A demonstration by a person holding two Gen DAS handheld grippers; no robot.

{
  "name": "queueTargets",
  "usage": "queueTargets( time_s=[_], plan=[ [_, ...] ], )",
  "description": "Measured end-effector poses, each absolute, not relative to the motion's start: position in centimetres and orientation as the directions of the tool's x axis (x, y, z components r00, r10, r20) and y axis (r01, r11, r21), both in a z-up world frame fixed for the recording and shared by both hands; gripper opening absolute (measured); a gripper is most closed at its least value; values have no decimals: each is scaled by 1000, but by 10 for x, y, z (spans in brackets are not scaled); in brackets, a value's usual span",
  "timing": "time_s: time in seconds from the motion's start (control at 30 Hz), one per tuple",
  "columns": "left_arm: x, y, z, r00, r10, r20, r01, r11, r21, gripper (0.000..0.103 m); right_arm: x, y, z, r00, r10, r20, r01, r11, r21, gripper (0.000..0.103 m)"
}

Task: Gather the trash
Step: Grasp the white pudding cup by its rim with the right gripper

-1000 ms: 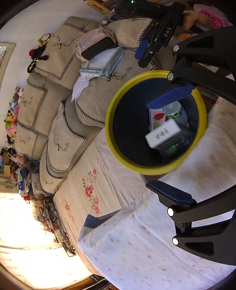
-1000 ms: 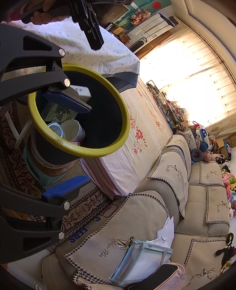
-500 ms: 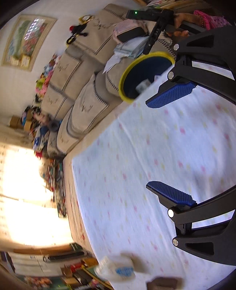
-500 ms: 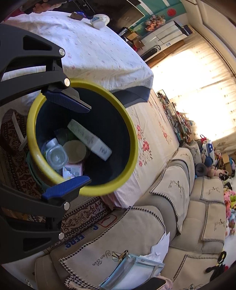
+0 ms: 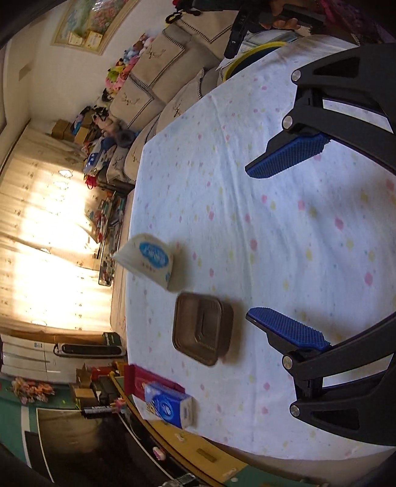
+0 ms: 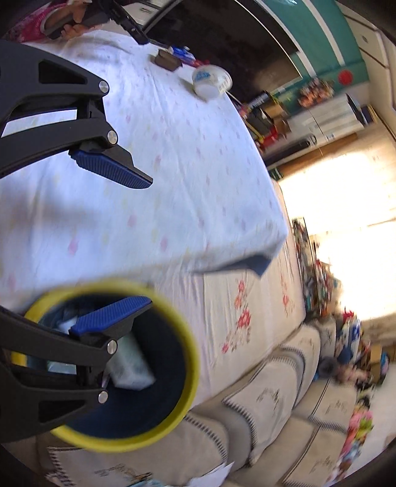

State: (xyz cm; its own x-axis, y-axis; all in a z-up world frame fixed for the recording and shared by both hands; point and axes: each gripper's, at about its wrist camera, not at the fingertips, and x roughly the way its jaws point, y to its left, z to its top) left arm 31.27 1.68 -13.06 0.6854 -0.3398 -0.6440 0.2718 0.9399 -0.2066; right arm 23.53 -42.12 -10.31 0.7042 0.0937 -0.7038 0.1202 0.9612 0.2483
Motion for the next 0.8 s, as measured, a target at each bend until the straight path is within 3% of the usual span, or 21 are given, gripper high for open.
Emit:
queueTargets(
  time_s=[0.17, 0.4, 0.67, 0.8],
  plan=[
    [314, 35, -133, 683, -365, -633, 241, 930, -277, 86, 290, -344, -79, 690, 211, -692, -78, 973, 219, 70],
    [303, 40, -129, 719, -323, -616, 218, 946, -241, 87, 354, -239, -64, 654, 317, -687, -312, 940, 138, 73],
    [304, 48, -130, 711, -336, -618, 188, 937, -293, 87, 401, -164, -50, 616, 391, -684, -358, 912, 199, 81],
    [302, 43, -128, 719, -321, -617, 190, 944, -271, 87, 427, -135, -38, 645, 339, -685, -331, 932, 149, 82]
  ],
)
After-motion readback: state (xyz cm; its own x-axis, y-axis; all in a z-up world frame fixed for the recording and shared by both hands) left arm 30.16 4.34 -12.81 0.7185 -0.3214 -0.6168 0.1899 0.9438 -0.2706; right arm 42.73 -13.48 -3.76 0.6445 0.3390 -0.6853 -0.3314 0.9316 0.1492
